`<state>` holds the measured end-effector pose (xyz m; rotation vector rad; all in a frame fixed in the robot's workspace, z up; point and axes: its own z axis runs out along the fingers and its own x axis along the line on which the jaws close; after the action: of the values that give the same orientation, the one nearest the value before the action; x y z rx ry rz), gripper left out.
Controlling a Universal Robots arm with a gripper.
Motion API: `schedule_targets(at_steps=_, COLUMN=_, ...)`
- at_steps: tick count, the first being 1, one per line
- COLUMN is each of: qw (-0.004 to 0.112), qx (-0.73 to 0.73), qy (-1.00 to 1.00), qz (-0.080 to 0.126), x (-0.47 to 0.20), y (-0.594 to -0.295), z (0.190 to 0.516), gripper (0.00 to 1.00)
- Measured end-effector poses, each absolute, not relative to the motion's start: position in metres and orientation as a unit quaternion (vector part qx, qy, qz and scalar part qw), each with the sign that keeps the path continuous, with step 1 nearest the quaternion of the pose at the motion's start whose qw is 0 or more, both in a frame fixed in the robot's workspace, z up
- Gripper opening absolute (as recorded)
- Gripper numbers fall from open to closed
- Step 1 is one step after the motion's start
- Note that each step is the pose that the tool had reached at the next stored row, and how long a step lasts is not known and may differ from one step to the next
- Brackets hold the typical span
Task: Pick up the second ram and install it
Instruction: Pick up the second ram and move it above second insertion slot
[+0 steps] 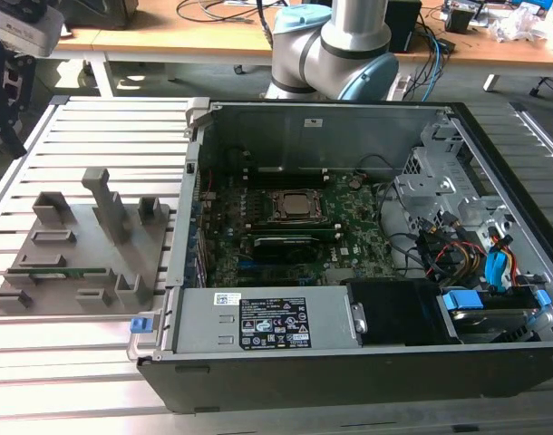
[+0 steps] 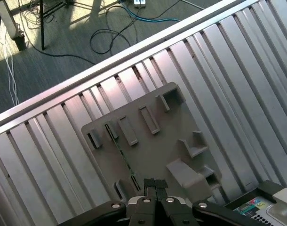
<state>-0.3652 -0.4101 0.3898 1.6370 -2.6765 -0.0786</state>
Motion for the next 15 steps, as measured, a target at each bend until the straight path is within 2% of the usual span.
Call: schedule_targets(at_steps=15, qw=0.004, qx=0.609, qy=-0.793, qz=-0.025, x=-0.3652, y=-0.4101, z=0.3898, gripper=0.11)
